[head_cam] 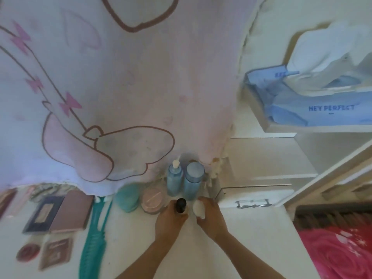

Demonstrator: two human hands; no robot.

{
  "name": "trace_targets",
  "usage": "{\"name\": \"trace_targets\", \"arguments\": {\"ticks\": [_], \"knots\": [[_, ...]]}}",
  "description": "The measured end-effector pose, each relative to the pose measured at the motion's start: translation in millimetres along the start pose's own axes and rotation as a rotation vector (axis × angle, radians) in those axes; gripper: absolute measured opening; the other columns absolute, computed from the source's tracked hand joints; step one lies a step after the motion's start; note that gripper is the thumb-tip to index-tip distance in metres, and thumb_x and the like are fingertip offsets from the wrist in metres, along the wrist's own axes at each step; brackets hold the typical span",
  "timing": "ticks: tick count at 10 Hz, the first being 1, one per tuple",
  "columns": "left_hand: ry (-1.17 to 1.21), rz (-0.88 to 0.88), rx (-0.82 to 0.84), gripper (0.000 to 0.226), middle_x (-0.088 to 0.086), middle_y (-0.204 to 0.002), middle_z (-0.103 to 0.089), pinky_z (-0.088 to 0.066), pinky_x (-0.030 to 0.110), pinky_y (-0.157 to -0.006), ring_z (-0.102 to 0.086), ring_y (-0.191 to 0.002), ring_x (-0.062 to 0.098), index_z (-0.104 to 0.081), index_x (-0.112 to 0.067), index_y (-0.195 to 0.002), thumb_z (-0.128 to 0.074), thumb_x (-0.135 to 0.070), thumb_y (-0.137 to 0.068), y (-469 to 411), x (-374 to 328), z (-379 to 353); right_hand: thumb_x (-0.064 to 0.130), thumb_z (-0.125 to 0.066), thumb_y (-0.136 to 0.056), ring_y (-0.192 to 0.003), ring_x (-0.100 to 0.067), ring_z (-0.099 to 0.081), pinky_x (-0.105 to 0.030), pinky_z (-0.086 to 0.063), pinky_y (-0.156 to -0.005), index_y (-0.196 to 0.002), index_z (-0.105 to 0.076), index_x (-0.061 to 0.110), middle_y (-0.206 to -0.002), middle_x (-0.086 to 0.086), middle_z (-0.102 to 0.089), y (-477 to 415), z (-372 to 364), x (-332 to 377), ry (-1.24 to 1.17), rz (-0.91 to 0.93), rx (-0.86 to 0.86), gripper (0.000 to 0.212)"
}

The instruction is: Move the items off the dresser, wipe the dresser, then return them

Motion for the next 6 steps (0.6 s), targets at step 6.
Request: {"name": "trace_targets", "arguments": {"ticks": [6], "knots": [[-0.068, -0.03, -0.107, 0.055, -0.001, -0.137, -0.045, -0.037, 0.024, -0.099, -0.044, -0.125, 0.017, -0.038, -0.02, -0.136, -0.06, -0.024, -0.086, 29, 15, 19, 0.013, -0.052, -0.088, -0.139, -0.024, -0.019, -0.027, -0.029, -0.108, -0.143, -0.021, 0.017, -0.15, -0.008, -0.018, 17, -2, -10, 0.021, 0.067, -0.024, 0.063]]}}
Point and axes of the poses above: each hand's wrist, its own y-axis away from the middle knuckle, its own z-axis out of the back of the hand, x = y × z, the point moved 7 cm from there along -y, towards the middle knuckle
